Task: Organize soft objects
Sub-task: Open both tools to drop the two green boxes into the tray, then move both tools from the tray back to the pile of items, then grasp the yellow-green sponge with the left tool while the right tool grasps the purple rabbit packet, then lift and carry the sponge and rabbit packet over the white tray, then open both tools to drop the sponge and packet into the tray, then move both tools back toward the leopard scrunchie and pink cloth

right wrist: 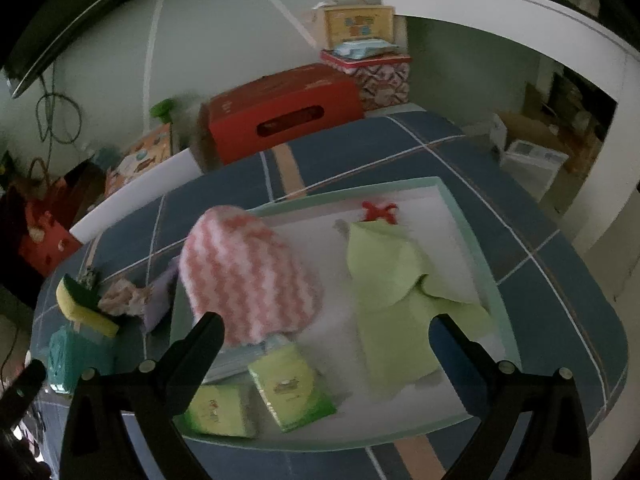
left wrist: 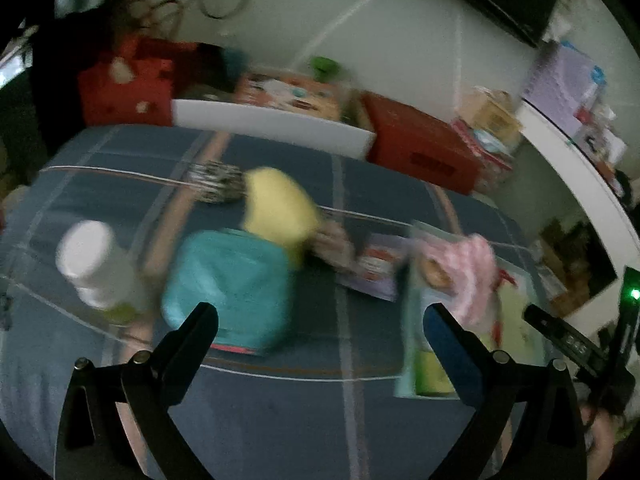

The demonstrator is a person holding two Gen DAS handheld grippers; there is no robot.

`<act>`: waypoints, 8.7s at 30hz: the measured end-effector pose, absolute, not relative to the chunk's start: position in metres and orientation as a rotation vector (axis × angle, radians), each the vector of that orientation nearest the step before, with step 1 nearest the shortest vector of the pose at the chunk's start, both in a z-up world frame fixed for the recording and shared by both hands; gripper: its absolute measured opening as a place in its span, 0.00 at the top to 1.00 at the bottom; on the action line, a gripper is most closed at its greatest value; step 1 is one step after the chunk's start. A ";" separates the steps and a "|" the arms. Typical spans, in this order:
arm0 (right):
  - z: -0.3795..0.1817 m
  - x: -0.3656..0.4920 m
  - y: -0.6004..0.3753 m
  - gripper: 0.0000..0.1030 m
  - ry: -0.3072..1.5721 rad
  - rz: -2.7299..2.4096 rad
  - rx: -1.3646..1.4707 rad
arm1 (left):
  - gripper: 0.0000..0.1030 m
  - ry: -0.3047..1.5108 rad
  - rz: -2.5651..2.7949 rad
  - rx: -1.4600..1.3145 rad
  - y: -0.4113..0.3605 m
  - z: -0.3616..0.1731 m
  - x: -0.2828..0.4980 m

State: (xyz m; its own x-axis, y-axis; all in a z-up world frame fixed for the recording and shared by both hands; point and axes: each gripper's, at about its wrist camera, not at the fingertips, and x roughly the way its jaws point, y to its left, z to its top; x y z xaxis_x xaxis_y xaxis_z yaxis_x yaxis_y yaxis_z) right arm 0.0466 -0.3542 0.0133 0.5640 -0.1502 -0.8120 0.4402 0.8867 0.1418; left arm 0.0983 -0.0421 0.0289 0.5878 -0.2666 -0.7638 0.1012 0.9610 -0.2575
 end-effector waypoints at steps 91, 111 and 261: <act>-0.056 0.173 -0.217 0.45 1.076 0.040 0.303 | 0.49 1.117 -0.160 -0.258 -0.033 -0.014 0.224; -0.067 0.178 -0.217 0.61 1.068 0.010 0.329 | 0.50 1.117 -0.161 -0.255 -0.034 -0.014 0.223; 0.006 0.087 -0.354 0.00 0.950 -0.335 0.310 | 0.10 1.055 -0.230 0.036 -0.141 -0.004 0.163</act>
